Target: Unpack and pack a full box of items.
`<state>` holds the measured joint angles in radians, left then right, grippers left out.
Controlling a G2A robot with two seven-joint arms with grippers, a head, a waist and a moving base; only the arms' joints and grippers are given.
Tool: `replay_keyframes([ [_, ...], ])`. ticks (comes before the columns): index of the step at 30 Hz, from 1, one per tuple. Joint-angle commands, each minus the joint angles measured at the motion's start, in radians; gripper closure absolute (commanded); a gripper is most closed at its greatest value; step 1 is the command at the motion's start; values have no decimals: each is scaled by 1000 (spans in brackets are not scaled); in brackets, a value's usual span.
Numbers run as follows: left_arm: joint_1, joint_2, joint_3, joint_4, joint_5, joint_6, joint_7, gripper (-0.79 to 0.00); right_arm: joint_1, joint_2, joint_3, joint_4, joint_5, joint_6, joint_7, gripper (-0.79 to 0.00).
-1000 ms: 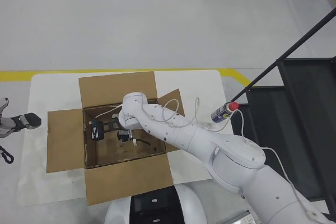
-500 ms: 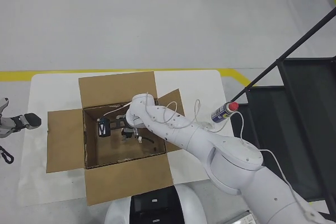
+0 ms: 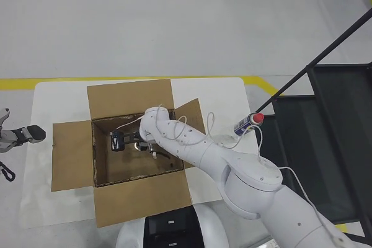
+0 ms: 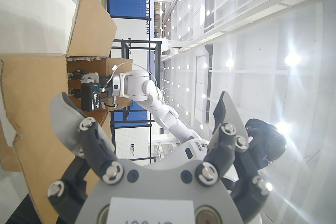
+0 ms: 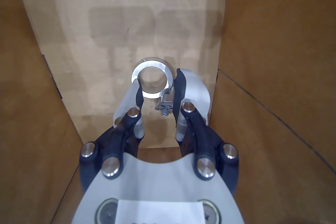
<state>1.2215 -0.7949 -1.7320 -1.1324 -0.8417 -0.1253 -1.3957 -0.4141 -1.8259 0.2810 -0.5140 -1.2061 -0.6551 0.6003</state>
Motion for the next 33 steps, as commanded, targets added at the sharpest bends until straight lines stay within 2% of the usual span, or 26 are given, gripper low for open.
replay_keyframes([
  [1, 0, 0, 0, 0, 0, 0, 0, -785, 2, -10, -1, 16, -6, 1, -11, -283],
  [13, 0, 0, 0, 0, 0, 0, 0, -785, 8, -69, -12, 118, -50, 15, -67, -256],
  [26, 0, 0, 0, 0, 0, 0, 0, -785, 6, -121, -13, 212, -74, 34, -69, -228],
  [31, 0, 0, 0, 0, 0, 0, 0, -785, 4, -136, -11, 239, -76, 26, -60, -200],
  [33, 0, 0, 0, 0, 0, 0, 0, -785, 3, -141, -11, 246, -78, 24, -60, -154],
])
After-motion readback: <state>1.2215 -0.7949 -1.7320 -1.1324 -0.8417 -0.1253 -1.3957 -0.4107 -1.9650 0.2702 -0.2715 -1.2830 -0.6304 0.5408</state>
